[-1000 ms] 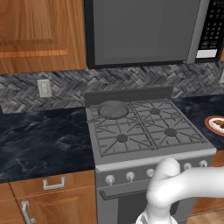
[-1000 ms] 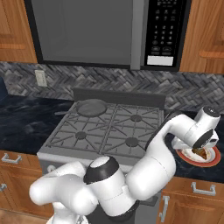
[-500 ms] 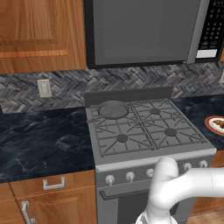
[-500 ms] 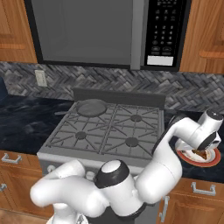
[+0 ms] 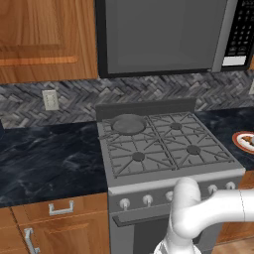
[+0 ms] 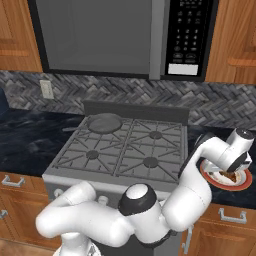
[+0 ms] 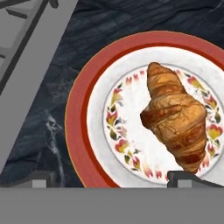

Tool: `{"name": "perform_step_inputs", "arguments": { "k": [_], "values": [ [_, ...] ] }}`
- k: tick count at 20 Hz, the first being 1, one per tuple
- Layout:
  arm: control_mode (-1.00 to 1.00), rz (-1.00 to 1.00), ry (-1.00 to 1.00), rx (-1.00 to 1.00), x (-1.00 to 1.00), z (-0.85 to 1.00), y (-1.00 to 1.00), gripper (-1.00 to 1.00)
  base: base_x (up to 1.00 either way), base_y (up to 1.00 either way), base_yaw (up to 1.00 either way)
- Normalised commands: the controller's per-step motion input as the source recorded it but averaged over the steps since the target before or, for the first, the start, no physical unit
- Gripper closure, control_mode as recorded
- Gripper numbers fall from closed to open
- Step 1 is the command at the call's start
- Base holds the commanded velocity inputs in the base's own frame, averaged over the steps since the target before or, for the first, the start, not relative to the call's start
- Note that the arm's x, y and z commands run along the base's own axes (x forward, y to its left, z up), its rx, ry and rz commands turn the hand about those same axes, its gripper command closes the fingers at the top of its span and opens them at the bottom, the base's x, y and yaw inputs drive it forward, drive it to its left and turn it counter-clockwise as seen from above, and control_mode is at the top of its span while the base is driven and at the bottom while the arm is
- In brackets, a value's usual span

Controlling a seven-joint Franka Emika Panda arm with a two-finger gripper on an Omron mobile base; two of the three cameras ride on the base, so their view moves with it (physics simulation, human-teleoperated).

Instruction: Pick the croissant and place it on the pan. Then turn on the stove to warm the croissant.

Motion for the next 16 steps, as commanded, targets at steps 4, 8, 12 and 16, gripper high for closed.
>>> {"name": "perform_step_inputs", "arguments": {
  "k": [4,8,12,16],
  "values": [
    [-1.00,0.01,-0.01,0.00,0.16,-0.16,-0.28,-1.00,0.00,0.00,0.00],
    [-1.00,0.00,-0.02,0.00,0.15,-0.10,-0.25,-1.00,0.00,0.00,0.00],
    [-1.00,0.00,-0.02,0.00,0.19,-0.01,-0.19,-1.00,0.00,0.00,0.00],
    [-1.00,0.01,0.00,0.00,0.24,-0.11,-0.12,-1.00,0.00,0.00,0.00]
  ]
}}
